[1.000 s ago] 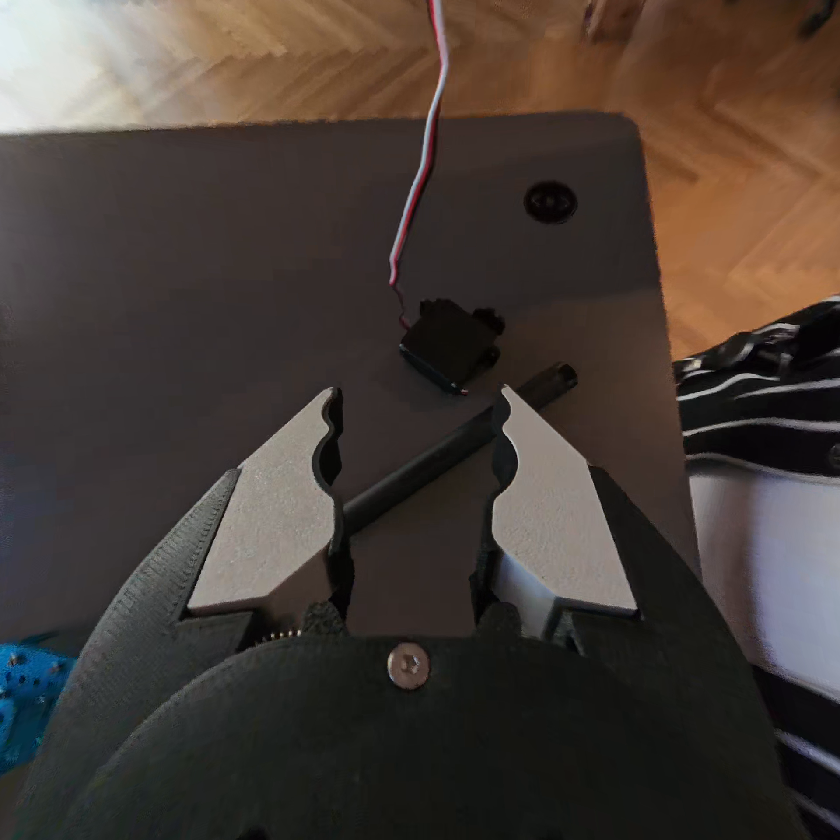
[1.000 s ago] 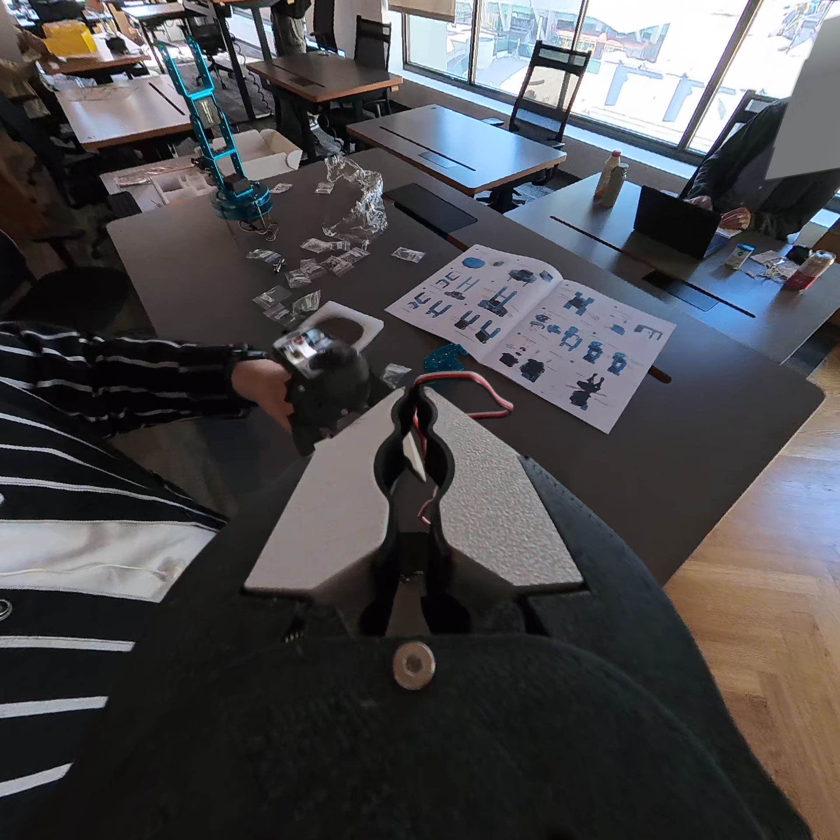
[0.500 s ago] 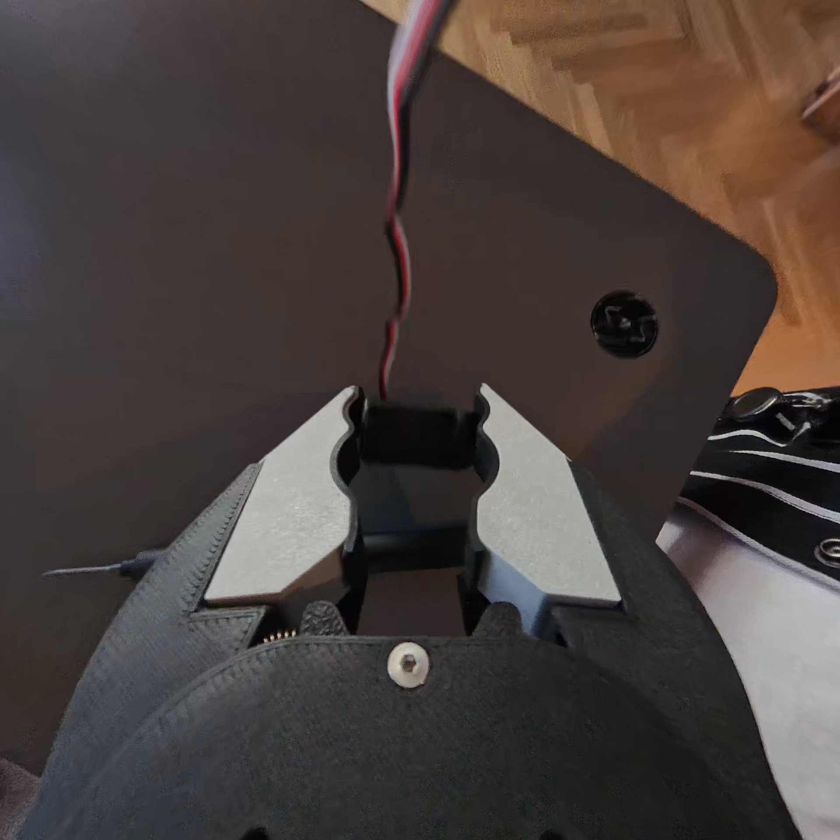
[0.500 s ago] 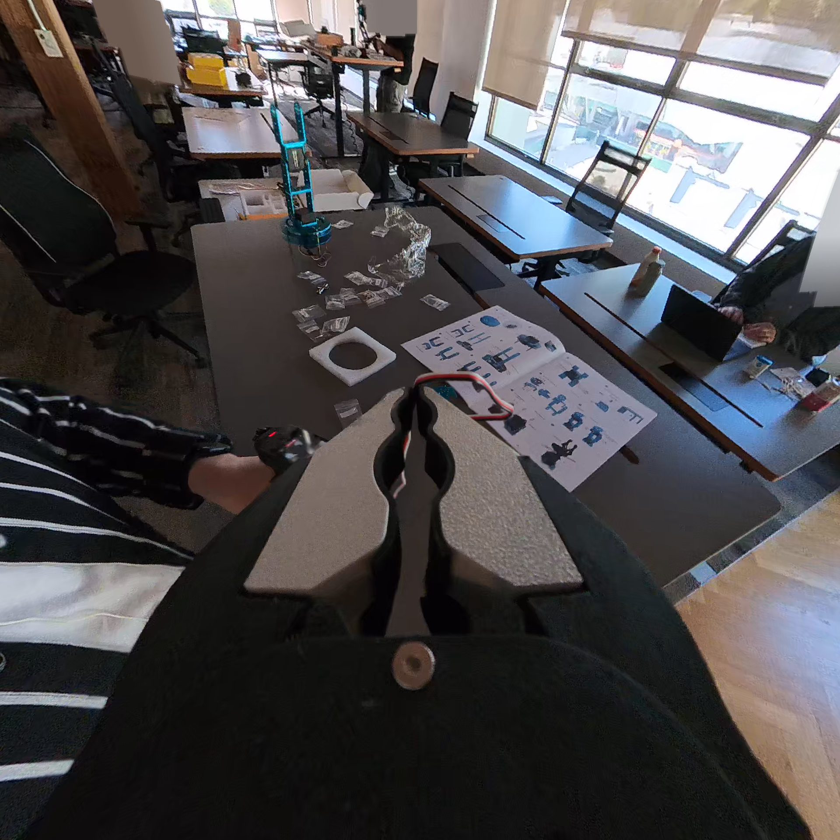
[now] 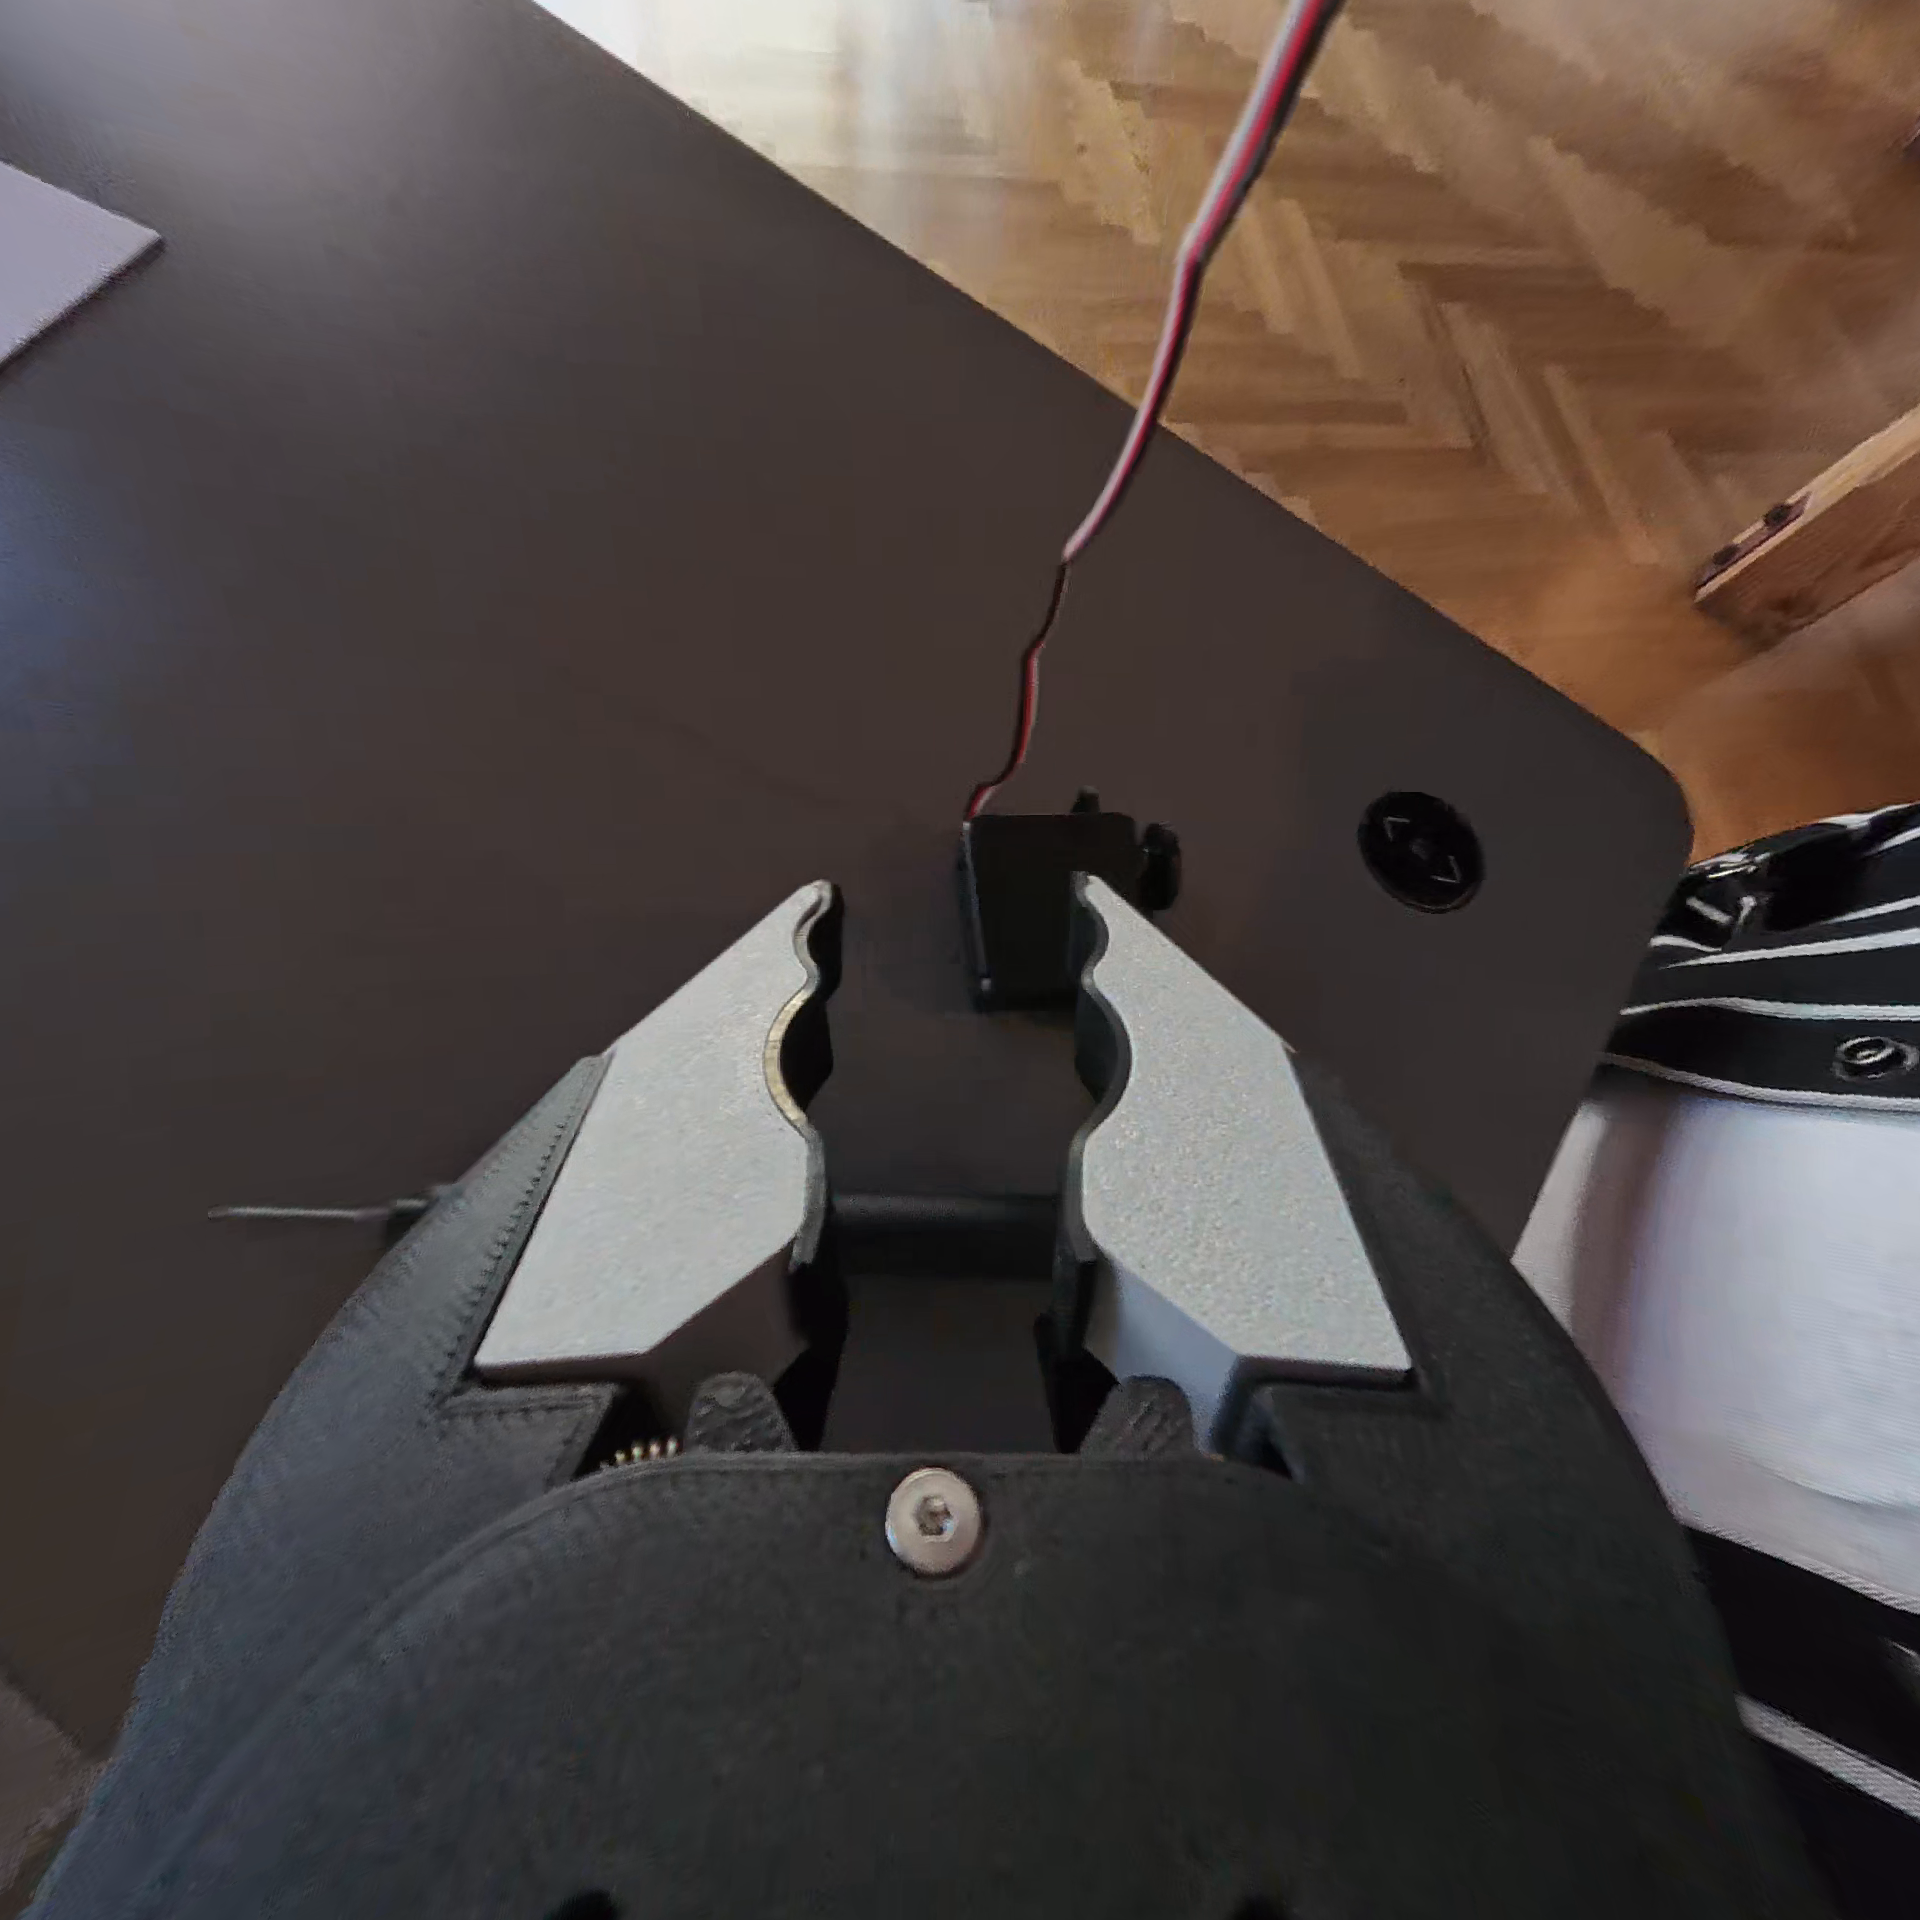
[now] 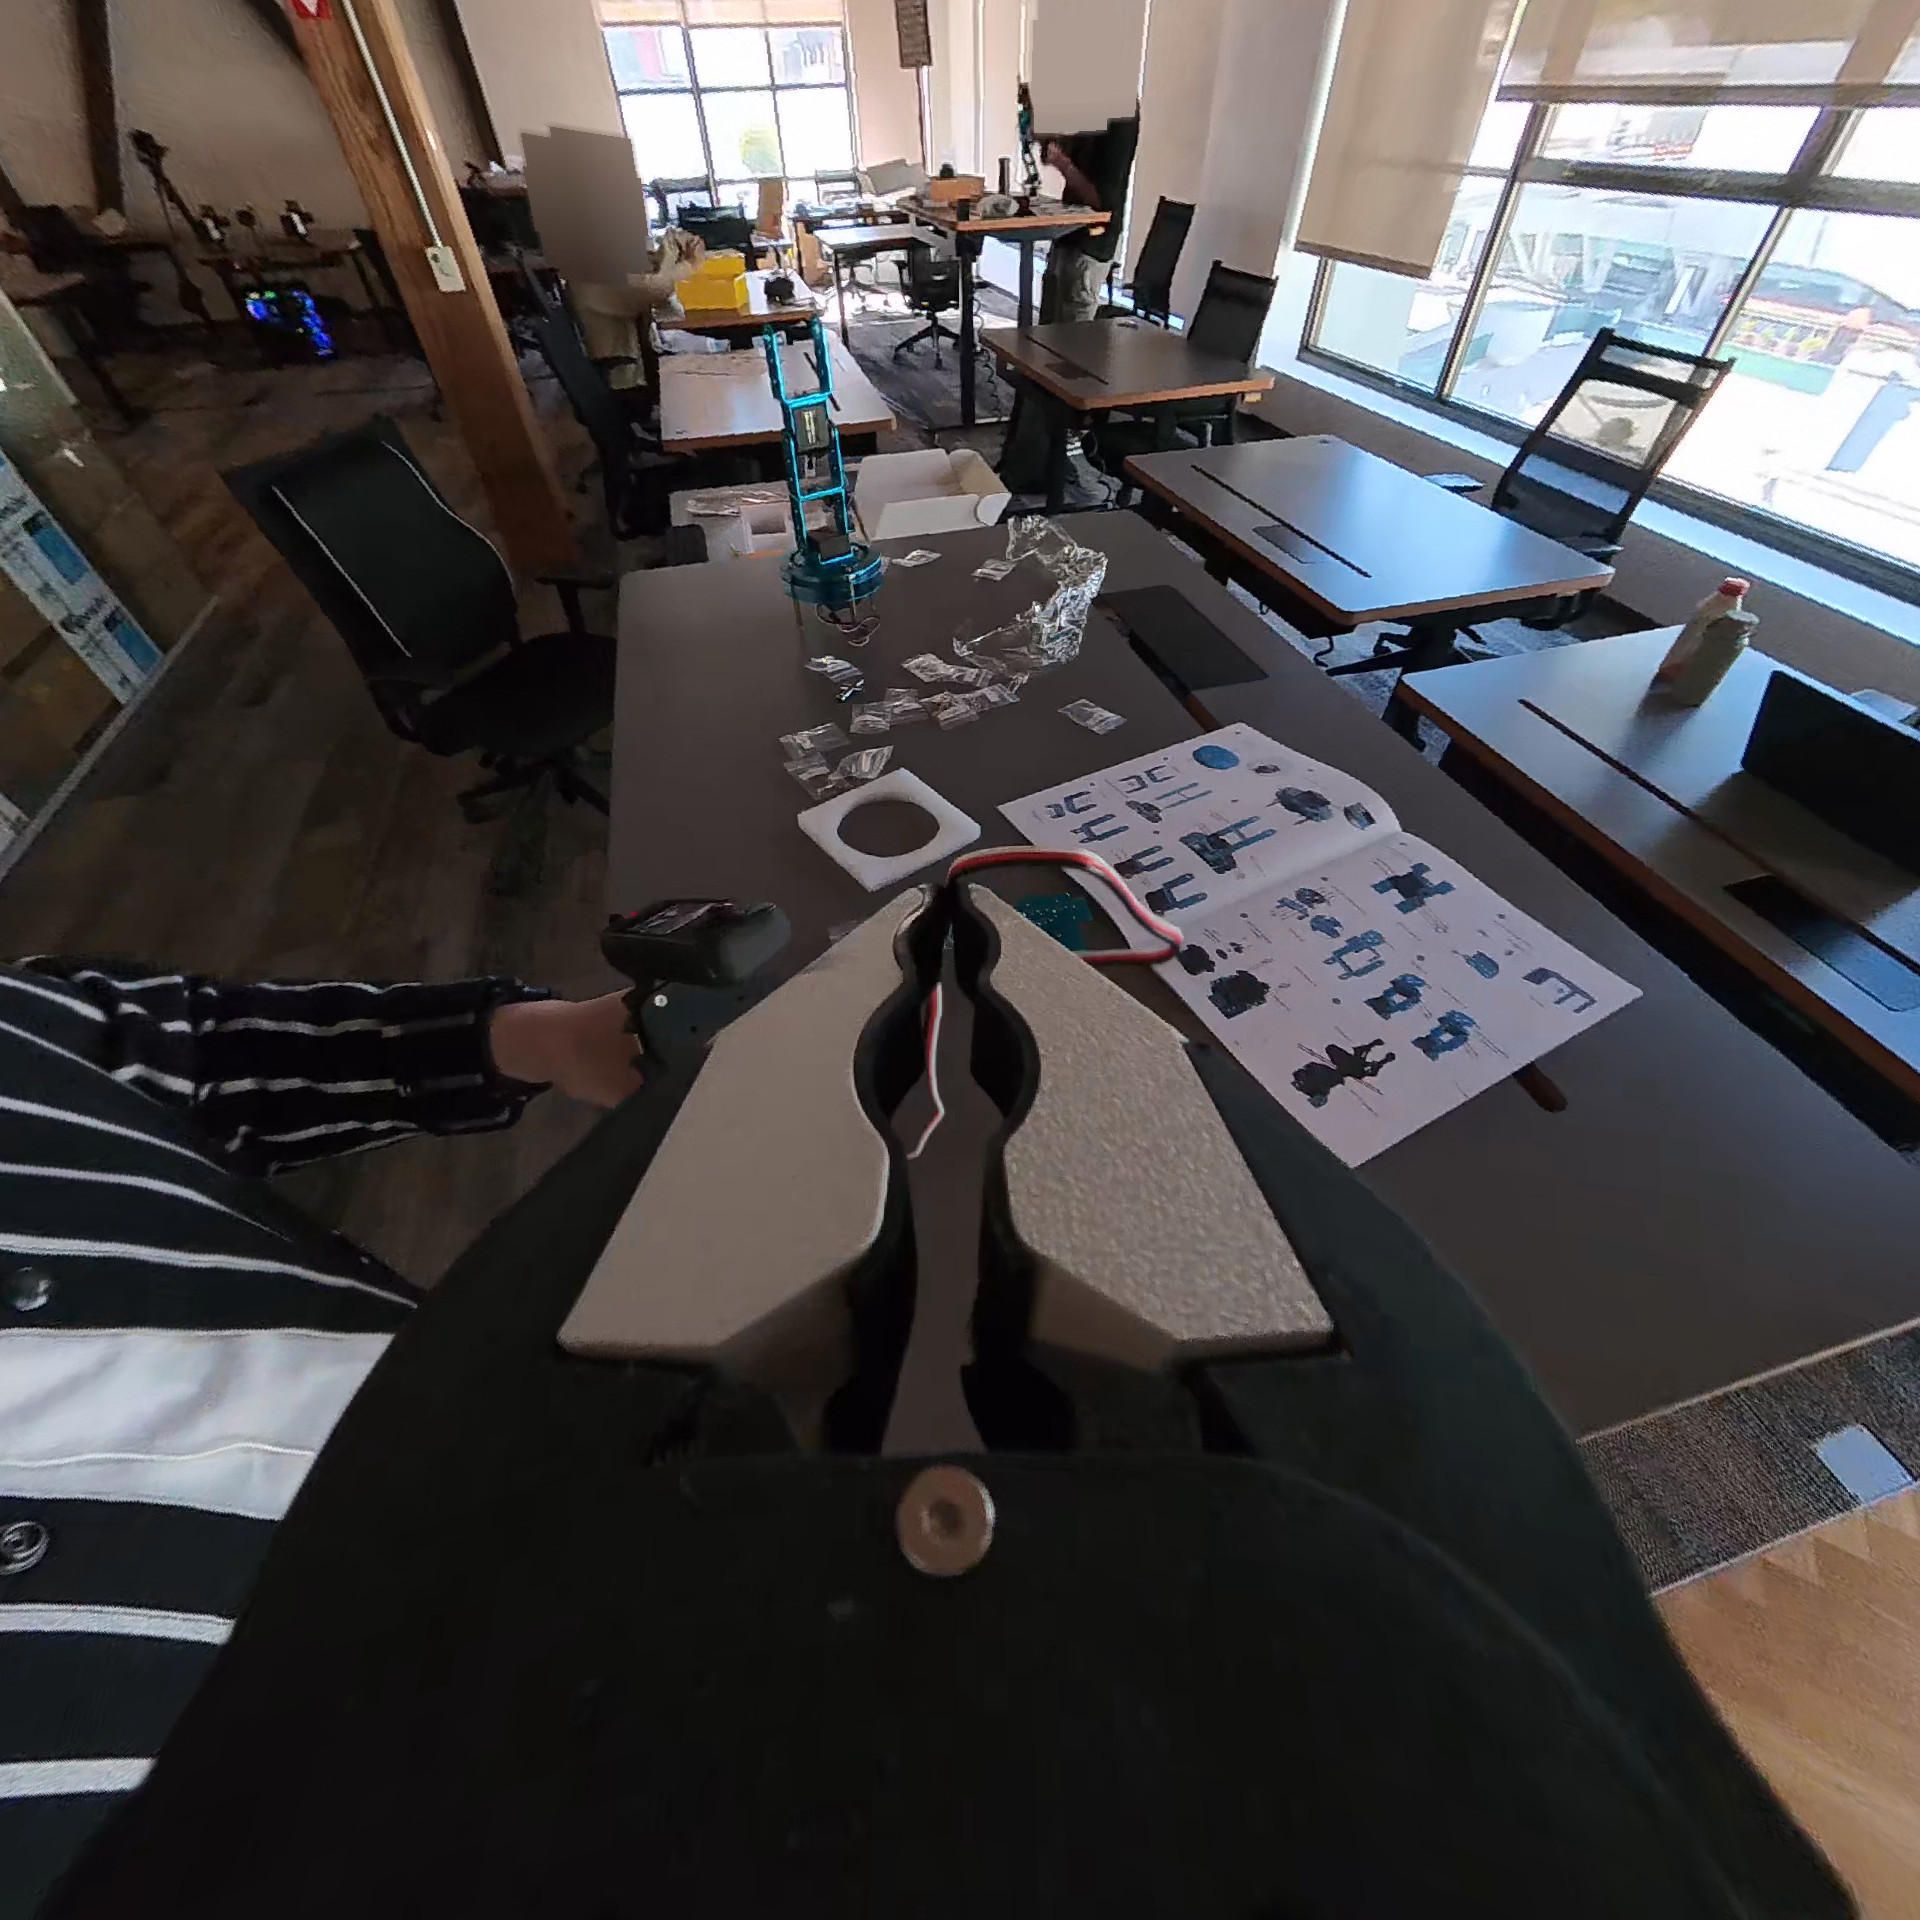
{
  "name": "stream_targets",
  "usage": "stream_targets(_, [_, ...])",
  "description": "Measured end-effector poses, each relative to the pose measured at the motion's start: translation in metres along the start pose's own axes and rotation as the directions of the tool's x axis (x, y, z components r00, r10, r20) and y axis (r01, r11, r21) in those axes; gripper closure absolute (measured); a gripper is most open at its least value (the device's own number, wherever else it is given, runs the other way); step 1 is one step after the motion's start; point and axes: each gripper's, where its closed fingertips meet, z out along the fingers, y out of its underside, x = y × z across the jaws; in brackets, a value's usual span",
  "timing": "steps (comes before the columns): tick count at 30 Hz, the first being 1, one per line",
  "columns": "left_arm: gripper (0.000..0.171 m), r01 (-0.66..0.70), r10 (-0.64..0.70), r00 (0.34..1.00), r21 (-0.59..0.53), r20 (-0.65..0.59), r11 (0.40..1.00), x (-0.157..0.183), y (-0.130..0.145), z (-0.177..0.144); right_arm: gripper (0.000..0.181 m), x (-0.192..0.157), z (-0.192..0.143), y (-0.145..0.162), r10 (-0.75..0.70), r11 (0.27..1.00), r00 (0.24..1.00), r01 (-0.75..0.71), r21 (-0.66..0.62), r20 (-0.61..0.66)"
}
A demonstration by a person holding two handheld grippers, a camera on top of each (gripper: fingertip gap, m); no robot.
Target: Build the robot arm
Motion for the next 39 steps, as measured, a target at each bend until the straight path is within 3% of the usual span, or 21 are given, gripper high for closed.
stream_targets(4, [0.099,0.073,-0.081,0.994,-0.098,-0.08,0.993,0.004,-0.002,0.009,0.181,0.003,0.011,0.006,-0.027,0.999,1.0,0.028,-0.046,0.014])
stream_targets(6, [0.099,0.106,-0.117,0.989,-0.112,-0.094,0.988,0.015,-0.003,0.015,0.181,0.014,0.012,0.017,-0.037,0.997,0.999,0.036,-0.071,-0.018])
stream_targets(11, [0.099,0.039,-0.009,0.992,-0.239,0.126,0.97,0.006,0.018,0.032,0.181,0.055,0.013,0.062,-0.001,0.99,0.994,-0.015,-0.138,-0.112])
stream_targets(14, [0.123,0.029,0.006,0.99,-0.247,0.139,0.969,0.011,0.02,0.035,0.181,0.082,0.018,0.094,-0.014,0.976,0.986,-0.023,-0.217,-0.168])
stream_targets(20, [0.124,0.081,-0.046,0.991,-0.287,0.127,0.954,0.016,0.031,0.019,0.181,0.16,0.028,0.16,-0.153,0.919,0.935,0.015,-0.395,-0.32])
stream_targets(26, [0.125,0.141,-0.118,0.985,-0.201,0.123,0.969,0.012,0.028,-0.017,0.18,0.19,0.058,0.225,0.006,0.924,0.957,-0.115,-0.365,-0.288])
stream_targets(32, [0.125,0.325,-0.326,0.944,-0.037,-0.056,0.945,0.009,0.023,-0.054,0.181,0.187,0.087,0.248,-0.008,0.939,0.968,-0.079,-0.335,-0.252])
stream_targets(39, [0.125,0.426,-0.404,0.894,0.088,-0.195,0.901,0.013,0.017,-0.082,0.181,0.194,0.104,0.268,-0.064,0.923,0.966,-0.039,-0.383,-0.252])
